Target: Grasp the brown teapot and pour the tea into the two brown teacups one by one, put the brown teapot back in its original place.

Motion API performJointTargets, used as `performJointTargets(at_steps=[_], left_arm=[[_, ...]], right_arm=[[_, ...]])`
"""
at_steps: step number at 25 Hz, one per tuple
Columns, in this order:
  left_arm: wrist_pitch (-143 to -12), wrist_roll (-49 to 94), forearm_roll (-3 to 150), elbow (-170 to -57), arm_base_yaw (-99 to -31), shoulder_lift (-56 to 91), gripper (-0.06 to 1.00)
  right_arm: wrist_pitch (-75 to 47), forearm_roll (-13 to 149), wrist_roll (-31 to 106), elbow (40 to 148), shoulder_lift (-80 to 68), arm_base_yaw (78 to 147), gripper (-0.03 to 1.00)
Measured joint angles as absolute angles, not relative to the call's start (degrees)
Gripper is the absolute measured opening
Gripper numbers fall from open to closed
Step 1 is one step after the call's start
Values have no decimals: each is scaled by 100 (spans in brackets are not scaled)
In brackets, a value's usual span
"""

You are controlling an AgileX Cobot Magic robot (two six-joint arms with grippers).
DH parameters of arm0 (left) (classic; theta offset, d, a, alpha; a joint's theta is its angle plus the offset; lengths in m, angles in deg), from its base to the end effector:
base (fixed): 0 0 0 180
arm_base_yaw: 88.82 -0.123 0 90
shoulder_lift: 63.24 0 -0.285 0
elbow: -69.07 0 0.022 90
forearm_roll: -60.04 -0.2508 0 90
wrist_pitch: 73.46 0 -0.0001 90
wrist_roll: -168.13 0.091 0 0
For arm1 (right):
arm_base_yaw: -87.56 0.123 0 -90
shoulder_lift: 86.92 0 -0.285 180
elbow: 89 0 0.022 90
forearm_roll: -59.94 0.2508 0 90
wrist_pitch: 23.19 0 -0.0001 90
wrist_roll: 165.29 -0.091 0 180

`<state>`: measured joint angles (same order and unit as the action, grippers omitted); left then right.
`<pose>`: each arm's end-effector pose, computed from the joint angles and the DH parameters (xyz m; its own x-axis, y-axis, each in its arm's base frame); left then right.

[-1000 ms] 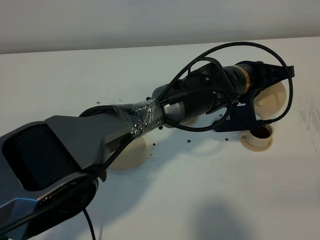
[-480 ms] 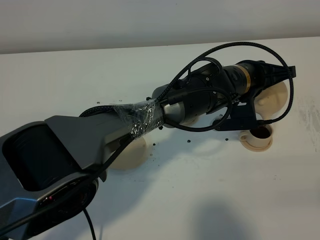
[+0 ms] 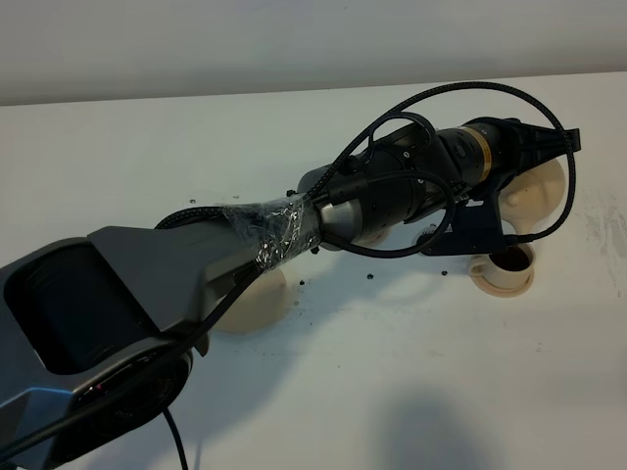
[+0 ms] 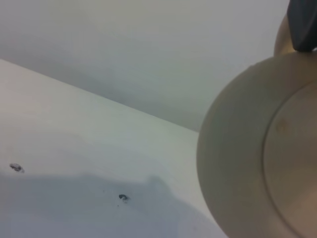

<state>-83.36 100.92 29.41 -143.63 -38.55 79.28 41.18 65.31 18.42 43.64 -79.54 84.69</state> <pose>0.3573 -0.4173 0.1889 0.6736 0.1265 0.7282 -0.3903 -0.7758 0.4958 -0.0109 0.0082 0.2783 -0.4837 0.0002 -0.8753 -0.0355 0.9992 0.0198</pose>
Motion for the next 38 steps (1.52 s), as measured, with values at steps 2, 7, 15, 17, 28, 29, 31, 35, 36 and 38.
performJointTargets(at_steps=[2, 7, 15, 17, 28, 29, 31, 35, 36, 38], left_arm=[[-8336, 10092, 2941, -14363, -3855, 7928, 9], [-8336, 10095, 2852, -14363, -3855, 7928, 9], [-8272, 10095, 2810, -14363, -3855, 7928, 9], [-8247, 10095, 2809, -14363, -3855, 7928, 9], [-8241, 10099, 2802, -14363, -3828, 7928, 9], [-8241, 10099, 2802, -14363, -3826, 7928, 9], [-8246, 10099, 2833, -14363, -3821, 7928, 9], [-8359, 10099, 3123, -14363, -3821, 7928, 9], [-8386, 10093, 3204, -14363, -3821, 7928, 9], [-8470, 10049, 3361, -14363, -3821, 7915, 9]], right_arm=[[4118, 6531, 1842, 4364, -7954, 8469, 57], [4118, 6531, 1842, 4364, -7954, 8469, 57], [4118, 6531, 1842, 4364, -7954, 8469, 57], [4118, 6531, 1842, 4364, -7954, 8469, 57], [4118, 6531, 1842, 4364, -7954, 8469, 57], [4118, 6531, 1842, 4364, -7954, 8469, 57], [4118, 6531, 1842, 4364, -7954, 8469, 57], [4118, 6531, 1842, 4364, -7954, 8469, 57], [4118, 6531, 1842, 4364, -7954, 8469, 57], [4118, 6531, 1842, 4364, -7954, 8469, 57]])
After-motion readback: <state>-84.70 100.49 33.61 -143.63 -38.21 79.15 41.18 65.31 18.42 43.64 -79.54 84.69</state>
